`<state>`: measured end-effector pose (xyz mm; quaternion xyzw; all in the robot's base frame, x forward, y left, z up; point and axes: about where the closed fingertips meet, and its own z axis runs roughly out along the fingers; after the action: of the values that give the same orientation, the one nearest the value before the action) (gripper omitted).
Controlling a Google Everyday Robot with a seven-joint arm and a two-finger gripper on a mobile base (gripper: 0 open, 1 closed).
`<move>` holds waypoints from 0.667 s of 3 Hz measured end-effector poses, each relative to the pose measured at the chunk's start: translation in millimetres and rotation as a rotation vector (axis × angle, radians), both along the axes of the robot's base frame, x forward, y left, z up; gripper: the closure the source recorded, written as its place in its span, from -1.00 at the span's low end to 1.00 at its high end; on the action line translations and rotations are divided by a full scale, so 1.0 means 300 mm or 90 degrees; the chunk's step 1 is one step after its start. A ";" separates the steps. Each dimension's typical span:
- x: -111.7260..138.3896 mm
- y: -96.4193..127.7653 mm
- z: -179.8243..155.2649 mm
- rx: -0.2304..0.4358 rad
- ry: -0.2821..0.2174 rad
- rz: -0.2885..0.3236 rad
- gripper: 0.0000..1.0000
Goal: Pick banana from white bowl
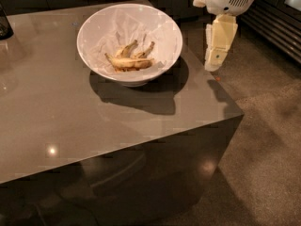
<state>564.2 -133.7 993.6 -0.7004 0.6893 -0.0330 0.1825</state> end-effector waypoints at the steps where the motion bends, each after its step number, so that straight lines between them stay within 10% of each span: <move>1: 0.001 0.000 0.000 0.000 0.000 0.000 -1.00; 2: 0.064 0.039 0.013 0.002 -0.016 0.009 -1.00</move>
Offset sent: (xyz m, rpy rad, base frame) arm 0.0381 0.0224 0.0082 -0.0028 -0.0317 0.0319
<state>583.5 -121.9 997.4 -0.7045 0.6819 -0.0392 0.1928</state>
